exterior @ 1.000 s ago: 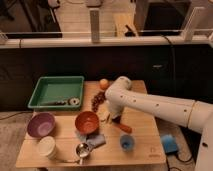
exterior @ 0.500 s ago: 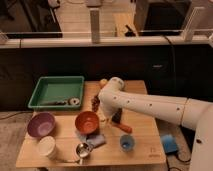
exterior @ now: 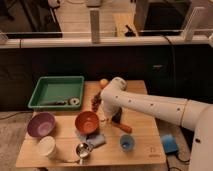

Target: Place eraser in red bowl

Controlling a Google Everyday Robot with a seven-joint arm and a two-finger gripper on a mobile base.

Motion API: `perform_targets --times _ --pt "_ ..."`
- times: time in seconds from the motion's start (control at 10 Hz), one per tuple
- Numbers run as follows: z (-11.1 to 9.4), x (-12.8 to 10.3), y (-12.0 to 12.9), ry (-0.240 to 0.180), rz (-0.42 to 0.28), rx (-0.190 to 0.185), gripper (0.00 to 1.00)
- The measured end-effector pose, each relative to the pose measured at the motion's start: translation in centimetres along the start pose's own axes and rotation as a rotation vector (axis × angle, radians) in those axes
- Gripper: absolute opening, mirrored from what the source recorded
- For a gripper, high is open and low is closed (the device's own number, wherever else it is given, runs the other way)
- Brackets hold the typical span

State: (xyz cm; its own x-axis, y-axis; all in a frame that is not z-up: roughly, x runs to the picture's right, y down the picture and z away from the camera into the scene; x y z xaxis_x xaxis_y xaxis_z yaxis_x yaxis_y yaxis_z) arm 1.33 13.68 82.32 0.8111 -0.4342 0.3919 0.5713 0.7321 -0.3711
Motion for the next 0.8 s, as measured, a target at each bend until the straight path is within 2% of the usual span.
perform_targets --times 0.2,0.3,0.5,0.8 --pt "-0.2 1.4 0.1 -0.003 0.001 0.001 0.77" --pt "-0.2 1.3 0.4 -0.004 -0.007 0.004 0.80" --pt "-0.2 1.2 0.9 -0.001 -0.027 0.006 0.80" --pt "-0.1 1.3 1.5 0.008 -0.093 0.025 0.80"
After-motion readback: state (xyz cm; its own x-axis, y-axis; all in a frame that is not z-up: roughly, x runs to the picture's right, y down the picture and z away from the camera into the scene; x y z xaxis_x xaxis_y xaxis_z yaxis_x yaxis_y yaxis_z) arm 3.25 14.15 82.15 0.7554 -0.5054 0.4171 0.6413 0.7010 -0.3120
